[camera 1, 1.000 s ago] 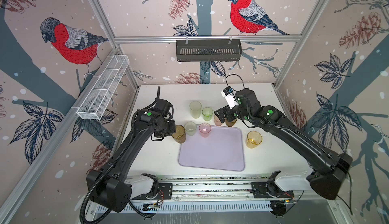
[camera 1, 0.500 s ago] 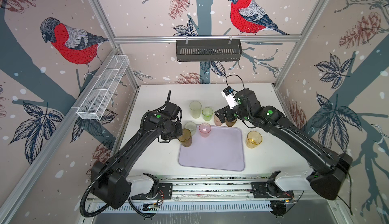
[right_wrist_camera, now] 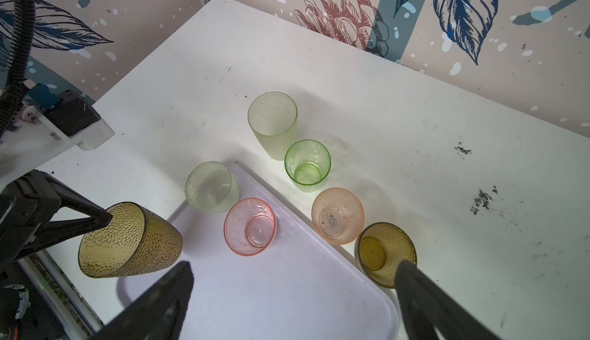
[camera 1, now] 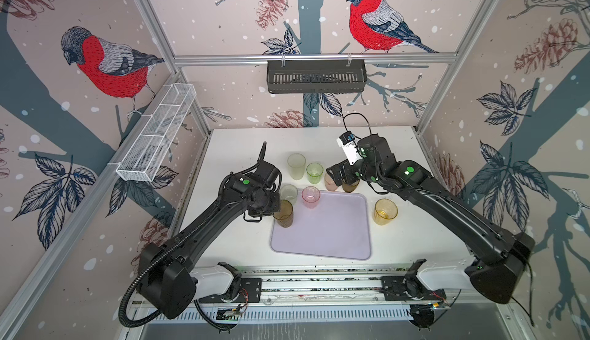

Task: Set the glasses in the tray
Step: 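Lower the olive cup onto the tray's near corner with the left gripper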

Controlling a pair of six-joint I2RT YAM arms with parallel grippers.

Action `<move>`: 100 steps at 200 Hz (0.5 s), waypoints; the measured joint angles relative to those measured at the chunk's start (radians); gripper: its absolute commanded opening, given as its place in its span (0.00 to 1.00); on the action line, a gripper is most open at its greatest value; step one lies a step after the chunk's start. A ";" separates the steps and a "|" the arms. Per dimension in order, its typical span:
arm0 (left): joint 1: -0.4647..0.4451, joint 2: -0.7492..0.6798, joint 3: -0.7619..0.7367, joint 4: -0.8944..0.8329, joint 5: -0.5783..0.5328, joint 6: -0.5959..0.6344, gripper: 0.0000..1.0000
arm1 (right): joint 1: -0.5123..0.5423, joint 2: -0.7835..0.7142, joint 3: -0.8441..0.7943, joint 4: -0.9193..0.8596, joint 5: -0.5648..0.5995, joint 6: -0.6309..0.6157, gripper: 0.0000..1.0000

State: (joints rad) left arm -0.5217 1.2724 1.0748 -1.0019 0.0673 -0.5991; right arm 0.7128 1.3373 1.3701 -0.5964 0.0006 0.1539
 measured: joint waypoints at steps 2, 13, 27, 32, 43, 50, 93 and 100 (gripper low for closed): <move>-0.001 0.000 -0.002 0.001 0.000 -0.001 0.00 | 0.000 0.000 0.000 0.000 0.000 0.000 1.00; -0.006 -0.001 -0.009 0.003 -0.005 -0.002 0.00 | 0.000 0.000 0.000 0.000 0.000 0.000 1.00; -0.012 -0.002 -0.016 0.009 -0.011 -0.003 0.00 | 0.000 0.000 -0.001 0.000 0.000 0.000 1.00; -0.013 -0.003 -0.018 0.013 -0.011 -0.003 0.00 | 0.000 0.000 -0.001 0.000 0.000 0.000 1.00; -0.018 -0.005 -0.024 0.021 -0.016 -0.004 0.00 | 0.000 0.000 -0.001 0.000 0.000 -0.001 1.00; -0.021 -0.007 -0.028 0.025 -0.018 -0.006 0.00 | 0.000 0.000 -0.001 0.000 0.000 -0.002 1.00; -0.046 -0.029 -0.061 0.039 -0.045 -0.027 0.00 | -0.002 0.000 0.000 0.000 0.000 -0.003 1.00; -0.051 -0.031 -0.067 0.044 -0.047 -0.029 0.00 | -0.002 0.000 0.000 0.000 0.001 -0.003 1.00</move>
State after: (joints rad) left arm -0.5724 1.2415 1.0080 -0.9581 0.0208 -0.6281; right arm 0.7105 1.3376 1.3705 -0.5964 0.0013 0.1505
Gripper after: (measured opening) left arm 0.066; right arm 0.996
